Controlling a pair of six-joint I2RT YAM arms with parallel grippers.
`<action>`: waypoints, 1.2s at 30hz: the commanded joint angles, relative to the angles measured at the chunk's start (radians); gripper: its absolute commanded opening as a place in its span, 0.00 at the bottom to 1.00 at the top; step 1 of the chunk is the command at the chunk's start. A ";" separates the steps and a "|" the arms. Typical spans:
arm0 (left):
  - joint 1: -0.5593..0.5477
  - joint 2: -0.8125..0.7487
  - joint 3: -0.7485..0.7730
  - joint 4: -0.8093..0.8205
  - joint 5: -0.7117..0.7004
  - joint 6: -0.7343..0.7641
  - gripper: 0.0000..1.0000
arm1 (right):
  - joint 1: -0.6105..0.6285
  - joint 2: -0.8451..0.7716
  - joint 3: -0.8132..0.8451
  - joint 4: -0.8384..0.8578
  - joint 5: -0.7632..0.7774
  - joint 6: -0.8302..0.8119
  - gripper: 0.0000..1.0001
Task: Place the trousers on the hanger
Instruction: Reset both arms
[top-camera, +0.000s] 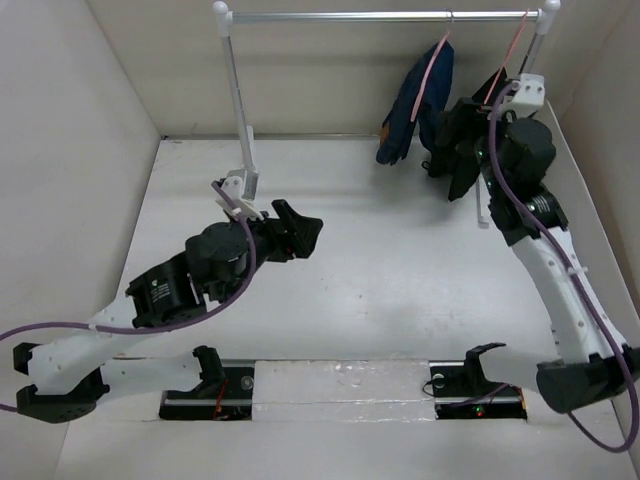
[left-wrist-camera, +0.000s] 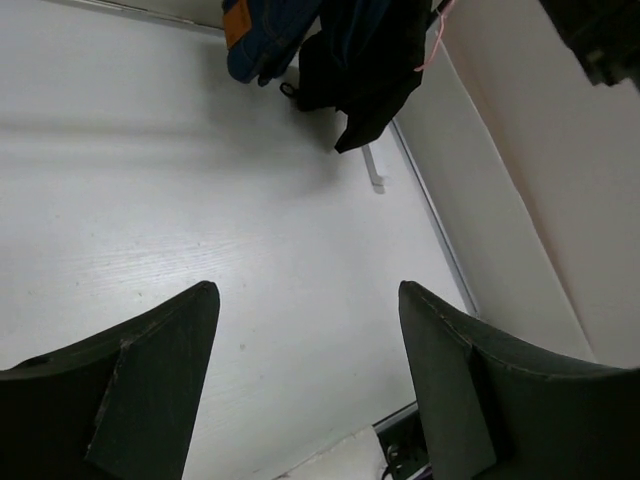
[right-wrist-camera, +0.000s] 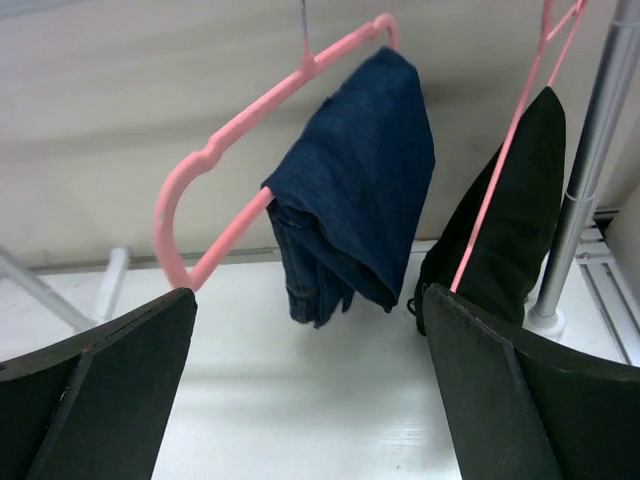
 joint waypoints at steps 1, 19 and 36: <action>0.017 0.067 -0.012 0.091 0.029 0.024 0.67 | -0.020 -0.155 -0.094 -0.021 -0.117 0.063 1.00; 0.017 0.165 -0.200 0.072 0.193 -0.195 0.53 | -0.029 -0.720 -0.608 -0.693 -0.353 0.034 0.85; 0.017 0.074 -0.284 0.159 0.218 -0.228 0.64 | -0.020 -0.584 -0.496 -0.633 -0.476 -0.095 1.00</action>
